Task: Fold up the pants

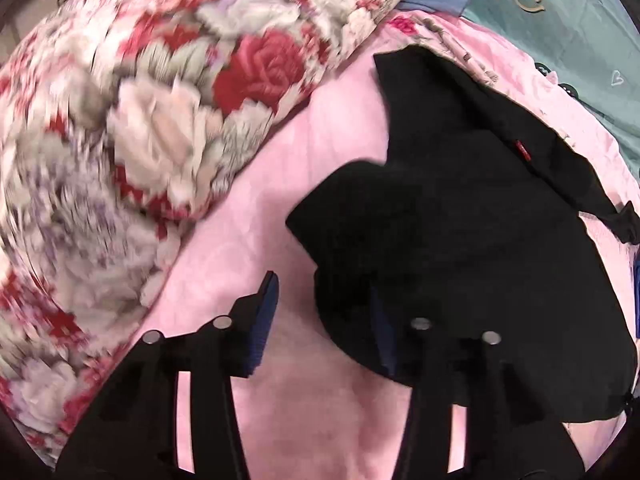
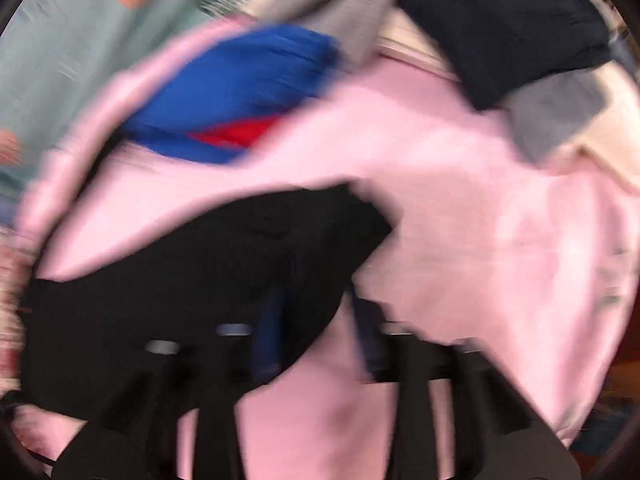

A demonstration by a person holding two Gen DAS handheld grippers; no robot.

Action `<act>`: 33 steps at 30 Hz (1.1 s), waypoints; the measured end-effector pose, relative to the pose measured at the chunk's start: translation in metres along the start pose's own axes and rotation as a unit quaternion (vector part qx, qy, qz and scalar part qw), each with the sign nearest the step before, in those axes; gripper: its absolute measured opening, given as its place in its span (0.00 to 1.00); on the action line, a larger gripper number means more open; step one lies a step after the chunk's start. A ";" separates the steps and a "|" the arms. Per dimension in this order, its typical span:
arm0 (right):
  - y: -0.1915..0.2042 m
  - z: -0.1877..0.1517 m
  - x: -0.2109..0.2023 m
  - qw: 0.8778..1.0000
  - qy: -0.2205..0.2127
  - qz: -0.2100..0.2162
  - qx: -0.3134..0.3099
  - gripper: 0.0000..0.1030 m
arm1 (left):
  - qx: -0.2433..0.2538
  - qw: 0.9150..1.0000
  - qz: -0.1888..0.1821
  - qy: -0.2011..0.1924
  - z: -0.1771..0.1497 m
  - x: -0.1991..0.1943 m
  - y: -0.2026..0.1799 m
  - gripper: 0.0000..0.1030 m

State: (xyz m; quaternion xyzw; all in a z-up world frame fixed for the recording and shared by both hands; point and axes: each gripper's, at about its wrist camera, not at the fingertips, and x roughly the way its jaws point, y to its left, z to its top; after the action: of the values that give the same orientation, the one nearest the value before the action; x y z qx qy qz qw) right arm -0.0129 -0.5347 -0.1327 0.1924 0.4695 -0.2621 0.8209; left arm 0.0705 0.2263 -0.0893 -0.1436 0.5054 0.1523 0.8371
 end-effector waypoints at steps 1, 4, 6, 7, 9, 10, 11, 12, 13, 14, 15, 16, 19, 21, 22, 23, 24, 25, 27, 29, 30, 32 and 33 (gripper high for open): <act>-0.005 0.002 -0.003 1.000 -0.010 0.007 0.015 0.51 | -0.001 1.000 0.002 -0.006 -0.001 -0.004 0.001 0.57; -0.019 0.014 -0.023 0.994 -0.066 -0.003 0.082 0.51 | 0.010 0.997 0.053 -0.052 -0.003 -0.028 0.001 0.74; -0.012 0.025 -0.043 0.989 -0.122 -0.021 0.077 0.51 | 0.023 0.992 0.084 -0.090 -0.004 -0.049 0.003 0.75; -0.006 0.029 -0.050 0.987 -0.141 -0.018 0.070 0.51 | 0.021 0.992 0.077 -0.098 -0.003 -0.054 0.006 0.76; 0.016 0.040 -0.058 0.986 -0.162 0.028 0.035 0.52 | 0.018 0.993 0.042 -0.109 -0.001 -0.066 0.003 0.77; 0.030 0.047 -0.058 0.986 -0.159 0.055 0.013 0.52 | 0.024 0.993 0.027 -0.114 0.001 -0.068 -0.004 0.78; 0.046 0.054 -0.056 0.985 -0.155 0.074 -0.005 0.52 | 0.030 0.992 0.017 -0.122 0.002 -0.070 -0.012 0.79; 0.068 0.063 -0.054 0.983 -0.154 0.102 -0.020 0.52 | 0.035 0.990 0.006 -0.137 0.007 -0.072 -0.027 0.79; 0.083 0.069 -0.053 0.979 -0.154 0.127 -0.028 0.52 | 0.037 0.988 -0.007 -0.149 0.010 -0.072 -0.038 0.81; 0.100 0.078 -0.051 0.975 -0.154 0.153 -0.037 0.52 | 0.040 0.986 -0.025 -0.160 0.013 -0.072 -0.050 0.85; 0.124 0.089 -0.047 0.971 -0.150 0.179 -0.051 0.52 | 0.049 0.982 -0.055 -0.171 0.016 -0.069 -0.068 0.86; 0.142 0.098 -0.043 0.968 -0.140 0.198 -0.060 0.52 | 0.059 0.981 -0.076 -0.170 0.020 -0.063 -0.084 0.87; 0.196 0.117 -0.024 0.956 -0.085 0.272 -0.069 0.52 | 0.074 0.979 -0.124 -0.143 0.029 -0.039 -0.126 0.87; 0.231 0.122 -0.013 0.949 -0.065 0.297 -0.086 0.52 | 0.075 0.980 -0.130 -0.127 0.032 -0.020 -0.143 0.87; 0.248 0.123 -0.010 0.948 -0.062 0.298 -0.098 0.52 | 0.077 0.981 -0.128 -0.125 0.033 -0.013 -0.148 0.87; 0.260 0.123 -0.008 0.946 -0.061 0.299 -0.108 0.52 | 0.080 0.981 -0.122 -0.125 0.035 -0.007 -0.152 0.87; 0.277 0.123 -0.003 0.944 -0.057 0.304 -0.119 0.52 | 0.081 0.982 -0.112 -0.125 0.037 0.002 -0.152 0.87; 0.290 0.124 0.003 0.942 -0.049 0.309 -0.125 0.51 | 0.079 0.984 -0.103 -0.125 0.040 0.009 -0.149 0.87; 0.313 0.120 0.015 0.940 -0.025 0.314 -0.131 0.51 | 0.069 0.986 -0.088 -0.120 0.046 0.022 -0.139 0.87; 0.329 0.118 0.028 0.939 -0.007 0.314 -0.138 0.46 | 0.054 0.989 -0.074 -0.113 0.050 0.033 -0.129 0.87; 0.340 0.114 0.034 0.938 0.008 0.316 -0.144 0.44 | 0.041 0.991 -0.069 -0.109 0.051 0.037 -0.121 0.87; 0.357 0.109 0.044 0.936 0.029 0.315 -0.155 0.41 | 0.021 0.992 -0.082 -0.094 0.054 0.040 -0.112 0.87; 0.364 0.107 0.046 0.933 0.034 0.320 -0.165 0.37 | 0.015 0.992 -0.086 -0.096 0.053 0.039 -0.110 0.87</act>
State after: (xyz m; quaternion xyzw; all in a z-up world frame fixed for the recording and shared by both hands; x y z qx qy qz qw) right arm 0.3007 -0.3188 -0.0954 0.2032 0.4472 0.1017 0.8651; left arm 0.1744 0.1508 -0.0907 -0.1584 0.4105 0.0854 0.8939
